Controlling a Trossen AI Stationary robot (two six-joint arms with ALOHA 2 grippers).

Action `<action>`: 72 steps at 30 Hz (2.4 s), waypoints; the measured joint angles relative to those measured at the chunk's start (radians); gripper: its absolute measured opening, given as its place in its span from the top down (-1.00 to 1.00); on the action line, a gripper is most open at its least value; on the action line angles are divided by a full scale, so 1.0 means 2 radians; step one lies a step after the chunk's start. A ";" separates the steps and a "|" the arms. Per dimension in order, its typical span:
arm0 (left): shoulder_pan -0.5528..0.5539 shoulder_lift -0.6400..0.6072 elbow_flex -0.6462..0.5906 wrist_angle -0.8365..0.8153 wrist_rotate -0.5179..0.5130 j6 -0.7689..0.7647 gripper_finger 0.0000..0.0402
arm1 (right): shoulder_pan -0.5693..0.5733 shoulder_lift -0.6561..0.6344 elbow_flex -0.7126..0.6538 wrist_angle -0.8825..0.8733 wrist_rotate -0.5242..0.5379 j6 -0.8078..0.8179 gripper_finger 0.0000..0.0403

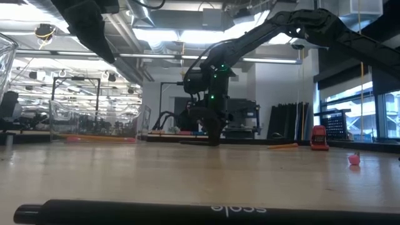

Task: Sort crayons/erasers/pens/pencils in bins
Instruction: Put the black pen into the bottom left transparent bin

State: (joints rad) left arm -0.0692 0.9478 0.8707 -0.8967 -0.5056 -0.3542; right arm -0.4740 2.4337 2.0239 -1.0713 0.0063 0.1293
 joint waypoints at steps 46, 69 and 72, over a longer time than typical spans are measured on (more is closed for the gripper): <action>0.000 -0.058 0.000 -0.177 -0.003 -0.097 0.56 | 0.165 -0.016 0.166 -0.064 0.030 0.008 0.73; -0.002 -0.148 0.000 -0.249 0.086 -0.132 0.56 | 0.245 -0.043 0.166 0.146 -0.031 -0.058 0.73; -0.002 -0.160 0.000 -0.264 0.088 -0.134 0.56 | 0.257 -0.043 0.166 0.161 -0.031 -0.058 0.73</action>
State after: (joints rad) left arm -0.0731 0.6272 0.8715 -1.4242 -0.3298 -0.6225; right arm 0.0401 2.3470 2.3562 -0.7502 -0.0555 0.0142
